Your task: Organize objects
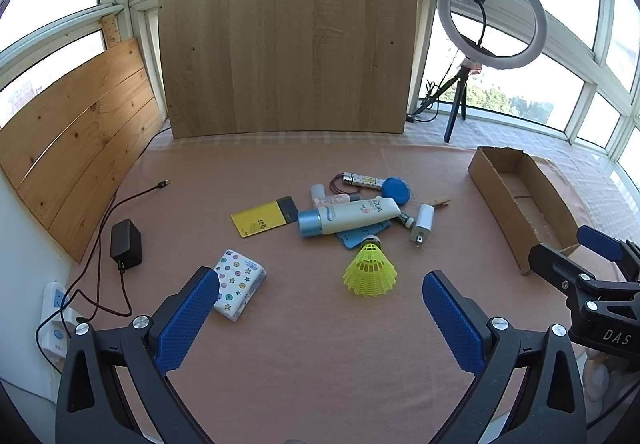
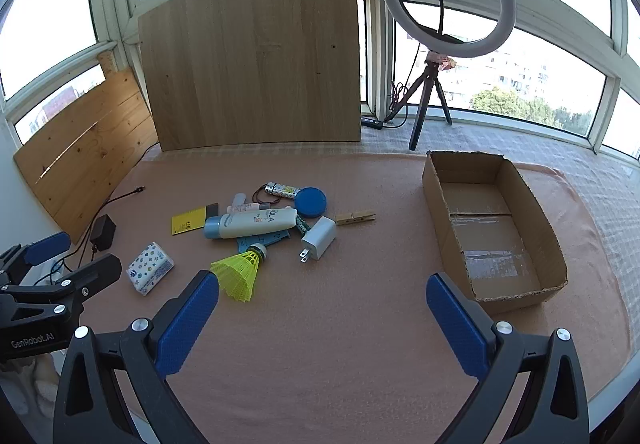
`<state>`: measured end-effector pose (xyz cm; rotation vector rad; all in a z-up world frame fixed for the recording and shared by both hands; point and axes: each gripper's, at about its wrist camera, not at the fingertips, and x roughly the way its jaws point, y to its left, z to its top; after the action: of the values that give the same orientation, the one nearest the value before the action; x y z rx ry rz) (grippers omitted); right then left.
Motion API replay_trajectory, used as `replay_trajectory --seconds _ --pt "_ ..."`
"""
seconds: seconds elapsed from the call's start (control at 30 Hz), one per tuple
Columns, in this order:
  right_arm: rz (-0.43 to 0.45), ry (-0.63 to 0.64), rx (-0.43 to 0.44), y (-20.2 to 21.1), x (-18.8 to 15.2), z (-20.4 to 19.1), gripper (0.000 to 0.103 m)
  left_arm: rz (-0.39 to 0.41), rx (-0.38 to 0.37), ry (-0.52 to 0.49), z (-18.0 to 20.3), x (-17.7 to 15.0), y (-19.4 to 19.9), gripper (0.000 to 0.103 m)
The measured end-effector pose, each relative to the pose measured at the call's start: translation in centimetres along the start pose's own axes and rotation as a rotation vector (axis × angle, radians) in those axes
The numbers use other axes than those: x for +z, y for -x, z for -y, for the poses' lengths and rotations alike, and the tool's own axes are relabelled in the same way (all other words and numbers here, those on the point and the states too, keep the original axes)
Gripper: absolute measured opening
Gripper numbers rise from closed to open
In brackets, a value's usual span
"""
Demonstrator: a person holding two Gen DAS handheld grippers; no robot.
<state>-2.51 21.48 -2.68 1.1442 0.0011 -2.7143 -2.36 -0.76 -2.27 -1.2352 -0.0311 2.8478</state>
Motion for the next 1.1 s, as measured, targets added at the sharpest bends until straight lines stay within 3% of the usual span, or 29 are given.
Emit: replay_trajectory --seconds 1.1 --pt "-0.041 -0.034 0.009 -1.1 0.0 0.4 0.103 -0.025 -0.033 -0.02 0.6 -0.1 -1.6 0.103"
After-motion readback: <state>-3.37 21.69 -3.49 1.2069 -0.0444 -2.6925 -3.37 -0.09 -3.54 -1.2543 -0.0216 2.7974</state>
